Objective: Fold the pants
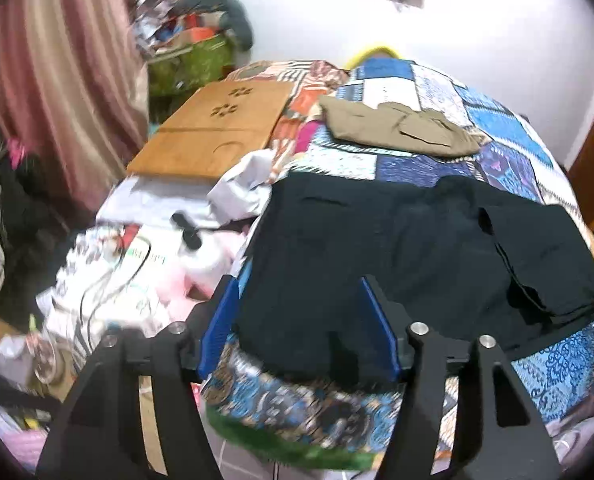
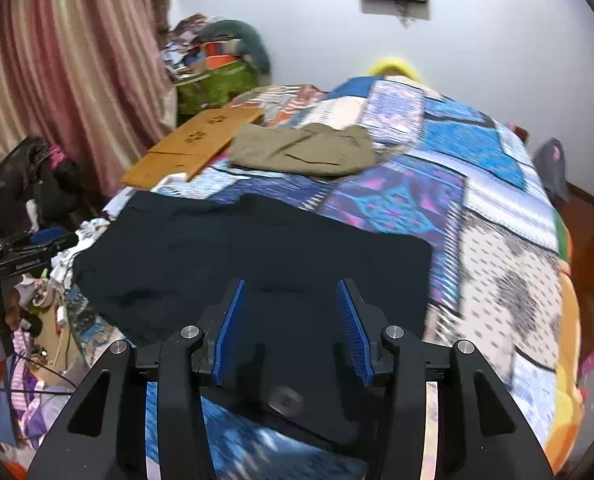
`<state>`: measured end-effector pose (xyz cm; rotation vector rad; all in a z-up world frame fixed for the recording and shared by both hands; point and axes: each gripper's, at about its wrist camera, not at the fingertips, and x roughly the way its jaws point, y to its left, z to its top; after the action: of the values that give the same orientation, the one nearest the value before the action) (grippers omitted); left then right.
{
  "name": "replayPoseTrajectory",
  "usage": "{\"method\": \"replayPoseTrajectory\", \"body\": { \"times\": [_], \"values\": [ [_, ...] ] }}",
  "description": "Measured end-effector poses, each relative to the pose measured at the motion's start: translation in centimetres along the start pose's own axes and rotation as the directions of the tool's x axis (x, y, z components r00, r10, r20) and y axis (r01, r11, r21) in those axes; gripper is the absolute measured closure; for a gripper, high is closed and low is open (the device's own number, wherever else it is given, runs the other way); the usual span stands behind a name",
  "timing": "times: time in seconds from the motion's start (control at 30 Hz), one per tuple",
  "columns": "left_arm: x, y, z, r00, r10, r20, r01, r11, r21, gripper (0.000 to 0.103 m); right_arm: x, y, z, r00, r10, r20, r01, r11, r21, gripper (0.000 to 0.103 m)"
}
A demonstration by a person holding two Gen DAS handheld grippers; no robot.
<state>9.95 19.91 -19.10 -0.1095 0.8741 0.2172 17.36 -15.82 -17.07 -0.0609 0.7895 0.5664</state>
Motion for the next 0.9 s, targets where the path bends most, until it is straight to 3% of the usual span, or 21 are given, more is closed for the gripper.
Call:
{"method": "replayPoseTrajectory", "body": {
  "times": [0.1,0.17,0.33,0.63,0.9],
  "values": [
    [0.1,1.5,-1.0,0.999,-0.008,-0.041,0.006,0.999,-0.044,0.029,1.6,1.8,0.4,0.999,0.031,-0.017,-0.032,0.999,-0.024,0.059],
    [0.4,2.1,-1.9,0.997,-0.031,-0.068,0.026,0.997,-0.074,0.028,2.5,2.8,0.4,0.999,0.043,-0.033,-0.044,0.998,-0.037,0.059],
    [1.7,3.3,-4.3,0.976,-0.172,-0.133,0.144,0.970,-0.197,0.028,5.1,4.7,-0.6,0.995,0.037,-0.094,-0.044,0.997,-0.071,0.059],
    [3.3,3.8,-5.3,0.943,-0.310,-0.122,0.252,0.903,-0.348,0.028,6.8,4.7,-2.7,0.985,0.021,-0.173,-0.030,0.998,-0.048,0.059],
    [5.7,4.2,-4.7,0.936,-0.335,-0.109,0.265,0.874,-0.408,0.028,6.9,4.9,-2.9,0.986,0.004,-0.168,-0.017,0.997,-0.074,0.059]
  ]
}}
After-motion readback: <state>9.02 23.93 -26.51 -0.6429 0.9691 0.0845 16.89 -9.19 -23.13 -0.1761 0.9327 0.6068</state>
